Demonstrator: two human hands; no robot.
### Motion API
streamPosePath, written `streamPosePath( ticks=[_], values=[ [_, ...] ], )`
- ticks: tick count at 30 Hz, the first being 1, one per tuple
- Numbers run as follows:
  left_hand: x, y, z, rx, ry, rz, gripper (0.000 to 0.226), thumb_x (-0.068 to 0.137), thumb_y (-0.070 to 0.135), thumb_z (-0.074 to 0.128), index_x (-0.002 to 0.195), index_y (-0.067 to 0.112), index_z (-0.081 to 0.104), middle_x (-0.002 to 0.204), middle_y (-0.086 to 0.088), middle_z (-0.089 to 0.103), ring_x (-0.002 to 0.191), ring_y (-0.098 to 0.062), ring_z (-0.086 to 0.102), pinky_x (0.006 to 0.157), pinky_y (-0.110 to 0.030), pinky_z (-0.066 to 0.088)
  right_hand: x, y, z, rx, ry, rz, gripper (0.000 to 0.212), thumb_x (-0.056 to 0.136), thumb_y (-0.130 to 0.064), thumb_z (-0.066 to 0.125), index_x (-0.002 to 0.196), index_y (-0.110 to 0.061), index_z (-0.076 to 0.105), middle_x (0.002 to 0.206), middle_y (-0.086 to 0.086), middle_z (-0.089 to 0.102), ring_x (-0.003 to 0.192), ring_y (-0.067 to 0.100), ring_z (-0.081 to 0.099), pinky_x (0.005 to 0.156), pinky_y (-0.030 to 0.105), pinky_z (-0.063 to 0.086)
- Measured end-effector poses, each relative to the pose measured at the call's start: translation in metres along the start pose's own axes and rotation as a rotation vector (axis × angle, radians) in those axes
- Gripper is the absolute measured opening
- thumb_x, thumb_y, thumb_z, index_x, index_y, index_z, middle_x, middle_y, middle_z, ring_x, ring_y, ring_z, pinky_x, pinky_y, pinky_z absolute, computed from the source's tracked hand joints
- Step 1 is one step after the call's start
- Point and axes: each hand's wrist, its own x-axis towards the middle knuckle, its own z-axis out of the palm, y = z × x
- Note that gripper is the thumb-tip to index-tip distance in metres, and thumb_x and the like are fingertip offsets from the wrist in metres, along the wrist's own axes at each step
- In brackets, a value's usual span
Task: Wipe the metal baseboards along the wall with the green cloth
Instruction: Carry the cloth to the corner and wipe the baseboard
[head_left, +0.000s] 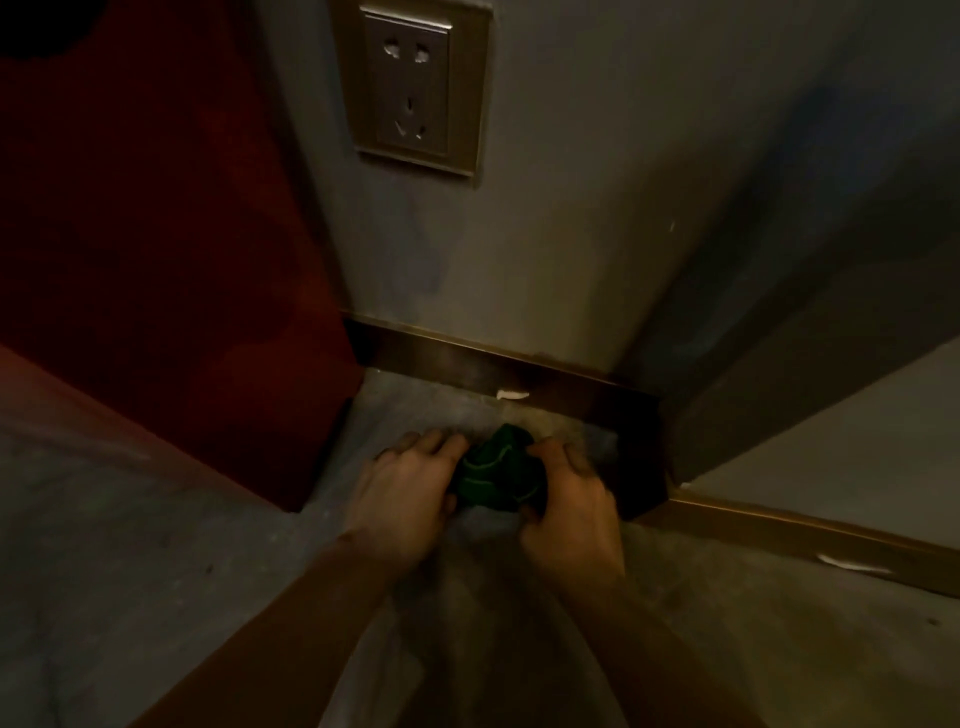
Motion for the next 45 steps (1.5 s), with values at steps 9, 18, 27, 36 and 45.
streamPosePath(
  ticks=[9,18,27,36,45],
  values=[
    [0.026,-0.002,0.03,-0.191,0.125,0.029,0.05,0.085,0.03,0.07,0.131,0.03,0.05,0.12,0.005,0.059,0.107,-0.016,0.057,0.085,-0.033,0.051,0.021,0.011,0.018,0.193,0.139,0.032,0.057,0.081,-0.01,0.065,0.135,-0.021,0.049,0.132,0.001,0.057,0.121,0.02,0.054,0.1,0.038,0.047],
    [0.031,0.011,0.043,-0.301,0.175,0.064,0.05,0.078,0.014,0.072,0.125,0.025,0.058,0.12,0.002,0.063,0.11,-0.019,0.058,0.085,-0.029,0.043,0.024,0.002,0.031,0.313,0.103,-0.001,0.073,0.064,-0.043,0.074,0.131,-0.034,0.045,0.121,-0.012,0.045,0.11,0.008,0.049,0.091,0.027,0.043],
    [0.024,-0.012,0.061,-0.077,0.21,0.182,0.08,0.068,0.065,0.064,0.135,0.026,0.042,0.135,0.0,0.049,0.122,-0.021,0.047,0.104,-0.036,0.033,0.033,0.012,0.033,-0.062,0.102,-0.139,0.074,0.073,-0.032,0.078,0.139,-0.02,0.044,0.136,0.004,0.038,0.122,0.025,0.044,0.091,0.04,0.051],
    [0.026,-0.043,0.081,0.035,0.062,0.027,0.131,0.066,0.099,0.032,0.157,0.014,-0.009,0.166,-0.011,-0.011,0.149,-0.026,-0.024,0.122,-0.052,-0.007,0.034,0.011,0.036,-0.278,0.02,-0.271,0.087,0.075,-0.05,0.066,0.148,-0.038,0.019,0.145,-0.005,0.029,0.134,0.022,0.025,0.098,0.046,0.047],
    [0.025,-0.043,0.079,0.098,0.041,0.03,0.139,0.059,0.106,0.024,0.157,0.013,-0.008,0.165,-0.014,-0.016,0.148,-0.03,-0.026,0.12,-0.056,-0.011,0.048,0.008,0.027,-0.394,-0.071,-0.352,0.071,0.08,-0.049,0.067,0.142,-0.041,0.034,0.145,-0.002,0.03,0.127,0.025,0.031,0.091,0.039,0.049]
  ],
)
